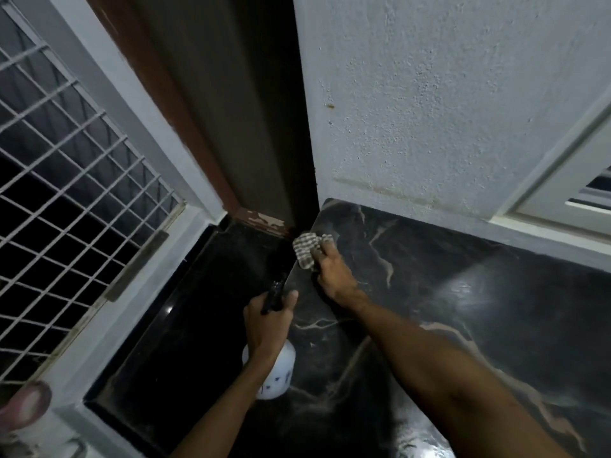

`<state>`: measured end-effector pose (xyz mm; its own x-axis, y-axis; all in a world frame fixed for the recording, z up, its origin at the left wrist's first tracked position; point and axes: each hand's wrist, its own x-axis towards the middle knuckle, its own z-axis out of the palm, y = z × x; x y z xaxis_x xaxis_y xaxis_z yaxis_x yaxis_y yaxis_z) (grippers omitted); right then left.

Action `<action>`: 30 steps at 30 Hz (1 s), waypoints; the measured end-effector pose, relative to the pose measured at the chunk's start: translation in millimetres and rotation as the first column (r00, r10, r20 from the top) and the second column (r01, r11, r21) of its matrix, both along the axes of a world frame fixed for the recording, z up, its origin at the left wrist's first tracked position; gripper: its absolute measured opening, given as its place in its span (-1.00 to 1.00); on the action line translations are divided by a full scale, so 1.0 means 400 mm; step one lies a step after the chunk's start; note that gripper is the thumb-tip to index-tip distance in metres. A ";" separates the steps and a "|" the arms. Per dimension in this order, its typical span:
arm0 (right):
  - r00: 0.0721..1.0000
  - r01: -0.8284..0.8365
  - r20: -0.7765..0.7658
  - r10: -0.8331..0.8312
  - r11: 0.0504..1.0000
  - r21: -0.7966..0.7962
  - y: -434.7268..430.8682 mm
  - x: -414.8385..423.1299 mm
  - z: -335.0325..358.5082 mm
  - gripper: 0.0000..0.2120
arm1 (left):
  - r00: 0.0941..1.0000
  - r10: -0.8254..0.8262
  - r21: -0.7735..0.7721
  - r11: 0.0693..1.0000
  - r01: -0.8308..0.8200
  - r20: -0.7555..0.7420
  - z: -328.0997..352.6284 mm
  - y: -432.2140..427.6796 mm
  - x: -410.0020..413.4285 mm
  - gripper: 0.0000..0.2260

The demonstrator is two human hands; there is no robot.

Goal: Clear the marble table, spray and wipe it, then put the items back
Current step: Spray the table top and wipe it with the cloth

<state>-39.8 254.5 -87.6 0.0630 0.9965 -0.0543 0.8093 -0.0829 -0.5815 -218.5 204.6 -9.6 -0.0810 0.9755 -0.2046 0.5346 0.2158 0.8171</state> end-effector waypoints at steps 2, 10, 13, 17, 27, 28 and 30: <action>0.994 -0.100 0.044 0.099 0.995 0.023 0.003 -0.061 0.008 -0.47 | 1.000 -0.018 0.003 1.000 0.018 0.004 -0.004 0.040 -0.022 -0.70; 0.981 0.189 0.067 -0.184 0.977 -0.094 0.073 -0.005 0.012 -0.37 | 0.995 -0.050 -0.069 0.996 0.056 0.081 -0.029 0.167 -0.091 -0.64; 0.970 -0.210 0.124 0.211 0.977 -0.025 -0.040 -0.009 0.000 -0.28 | 0.992 -0.090 -0.126 0.987 0.100 0.086 -0.026 0.189 -0.073 -0.64; 0.949 0.314 0.023 -0.313 0.949 -0.040 -0.138 0.105 -0.022 -0.30 | 0.983 -0.162 -0.222 0.959 0.177 0.081 -0.027 0.206 -0.023 -0.67; 0.963 0.250 0.102 -0.249 0.968 0.010 -0.125 0.088 -0.046 -0.35 | 0.974 -0.201 -0.153 0.965 0.215 0.102 -0.037 0.279 0.048 -0.67; 0.951 0.298 0.087 -0.297 0.955 0.006 -0.083 0.090 -0.038 -0.34 | 0.972 -0.212 -0.147 0.963 0.226 0.105 -0.038 0.292 0.051 -0.66; 0.889 0.458 0.023 -0.457 0.889 -0.017 0.017 0.075 -0.025 -0.30 | 0.968 -0.236 -0.113 0.963 0.245 0.087 -0.030 0.315 0.062 -0.65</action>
<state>-9.8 261.3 -97.4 0.5129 0.8556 -0.0697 0.6891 -0.4588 -0.5609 -193.7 330.4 -21.6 0.1724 0.9318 -0.3196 0.5232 0.1883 0.8312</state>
